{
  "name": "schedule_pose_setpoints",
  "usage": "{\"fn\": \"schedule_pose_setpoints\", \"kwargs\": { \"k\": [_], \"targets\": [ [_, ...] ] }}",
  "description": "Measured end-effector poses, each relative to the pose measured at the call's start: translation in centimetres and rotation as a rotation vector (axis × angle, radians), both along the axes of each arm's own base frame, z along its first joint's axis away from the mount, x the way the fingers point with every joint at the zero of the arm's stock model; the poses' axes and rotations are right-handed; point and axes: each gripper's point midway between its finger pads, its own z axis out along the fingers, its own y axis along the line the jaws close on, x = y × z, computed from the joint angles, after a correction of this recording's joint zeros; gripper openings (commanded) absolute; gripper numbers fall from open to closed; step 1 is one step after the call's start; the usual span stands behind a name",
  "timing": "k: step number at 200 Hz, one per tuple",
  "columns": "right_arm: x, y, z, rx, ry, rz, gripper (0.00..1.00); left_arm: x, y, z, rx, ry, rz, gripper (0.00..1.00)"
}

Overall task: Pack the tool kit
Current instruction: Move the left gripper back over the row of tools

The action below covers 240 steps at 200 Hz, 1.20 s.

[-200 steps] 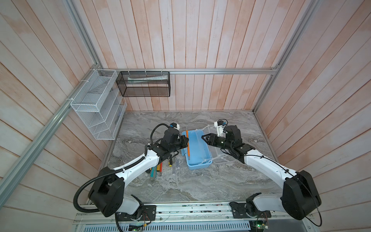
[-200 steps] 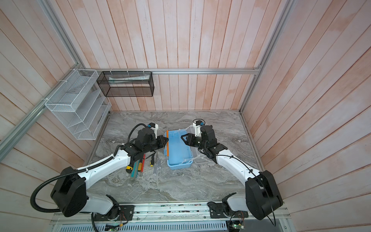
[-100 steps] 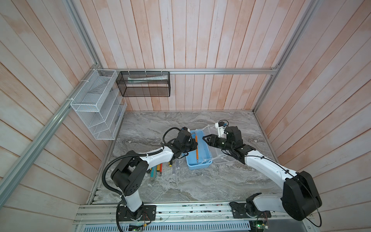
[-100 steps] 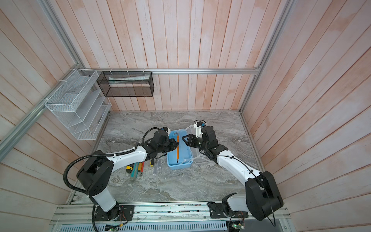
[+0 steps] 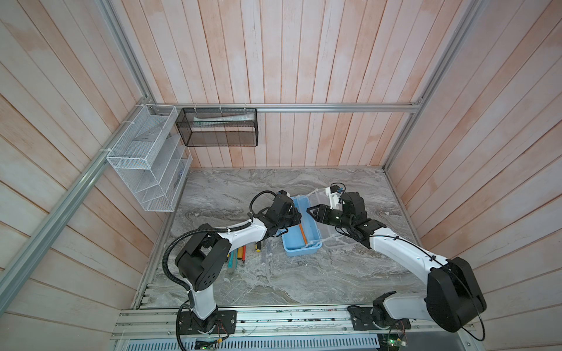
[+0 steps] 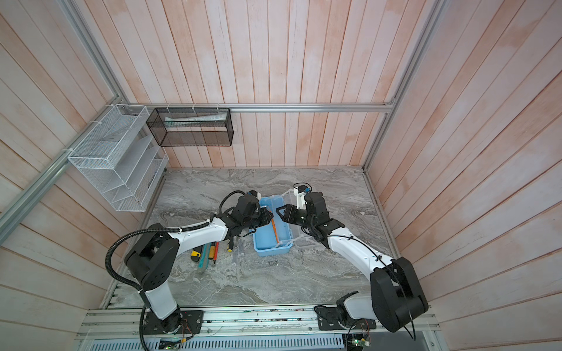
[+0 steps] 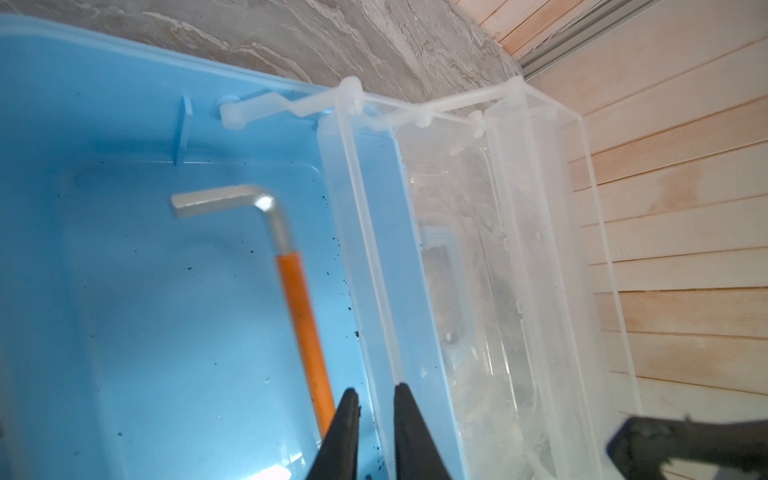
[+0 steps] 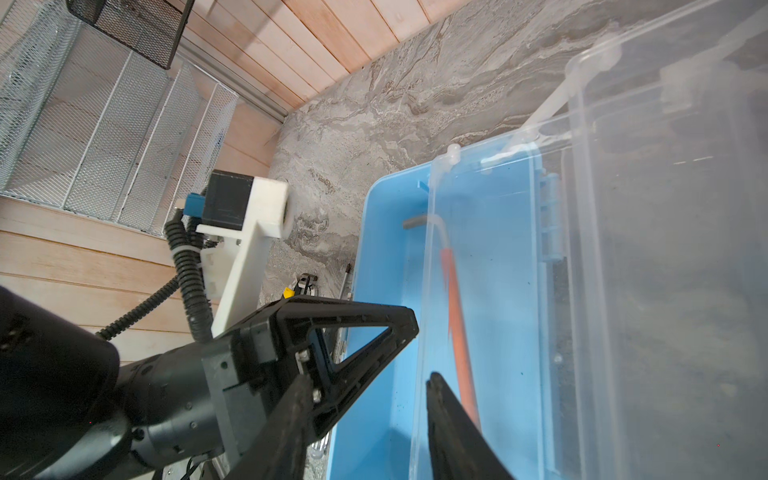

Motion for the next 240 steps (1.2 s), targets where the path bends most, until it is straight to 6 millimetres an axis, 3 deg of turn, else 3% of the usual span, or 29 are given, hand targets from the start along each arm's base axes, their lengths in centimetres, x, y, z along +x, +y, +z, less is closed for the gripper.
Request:
{"fn": "schedule_pose_setpoints", "kwargs": {
  "k": [35,58,110,131,173,218,240],
  "targets": [
    [0.0,0.0,0.0,0.0,-0.001,0.0,0.46,-0.1,0.2,-0.2,0.02,-0.004,-0.004,0.19],
    [0.0,0.0,0.0,-0.001,-0.001,0.002,0.46,-0.2,0.8,-0.1,0.058,-0.02,-0.008,0.27],
    [-0.4,0.5,0.3,-0.009,-0.015,0.02,0.46,-0.7,3.6,4.3,0.12,-0.151,0.011,0.51],
    [-1.0,1.6,0.8,-0.029,-0.034,0.048,0.47,-1.7,5.6,4.8,0.163,-0.182,0.026,0.59],
    [-2.1,4.1,2.5,-0.081,-0.105,0.092,0.49,-3.4,10.8,2.7,0.302,-0.131,0.091,0.6],
    [-3.0,5.3,1.3,-0.147,-0.107,0.11,0.49,-4.3,16.8,2.0,0.424,-0.072,0.189,0.58],
    [-3.0,5.5,0.4,-0.166,-0.09,0.11,0.49,-4.8,19.1,0.6,0.476,-0.021,0.228,0.53]
  ]
}}
